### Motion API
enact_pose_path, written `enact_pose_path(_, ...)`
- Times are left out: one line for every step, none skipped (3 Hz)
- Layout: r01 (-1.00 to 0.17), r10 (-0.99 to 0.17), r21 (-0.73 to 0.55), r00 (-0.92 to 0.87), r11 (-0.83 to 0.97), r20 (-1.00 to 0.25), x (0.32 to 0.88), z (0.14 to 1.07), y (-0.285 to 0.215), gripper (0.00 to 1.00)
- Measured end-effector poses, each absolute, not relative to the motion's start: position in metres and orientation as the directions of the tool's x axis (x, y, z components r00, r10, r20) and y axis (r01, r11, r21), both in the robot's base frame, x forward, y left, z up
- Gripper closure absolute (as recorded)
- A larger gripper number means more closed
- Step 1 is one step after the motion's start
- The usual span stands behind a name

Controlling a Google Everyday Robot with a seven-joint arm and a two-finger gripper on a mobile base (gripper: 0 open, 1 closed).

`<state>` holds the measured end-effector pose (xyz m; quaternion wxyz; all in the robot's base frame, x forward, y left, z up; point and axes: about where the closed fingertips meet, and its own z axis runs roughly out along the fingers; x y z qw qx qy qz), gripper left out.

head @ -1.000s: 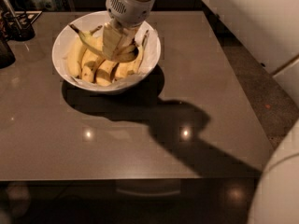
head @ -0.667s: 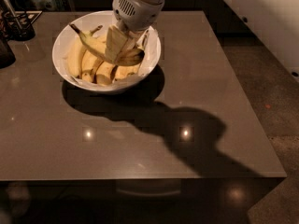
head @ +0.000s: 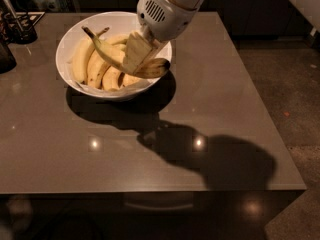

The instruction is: Pick banana from white bowl

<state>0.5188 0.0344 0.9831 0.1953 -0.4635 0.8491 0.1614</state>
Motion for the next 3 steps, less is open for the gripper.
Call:
enact_pose_path(-0.827, -0.699, 0.087, -0.521, 0.555, -0.49, 0.494, 0.99, 0.02, 1.0)
enact_pose_path(-0.787, -0.661, 0.081, -0.565, 0.612, -0.494, 0.456, 0.991, 0.001, 1.0)
enact_pose_path(-0.786, -0.661, 0.08, -0.565, 0.613, -0.494, 0.455, 0.991, 0.0, 1.0)
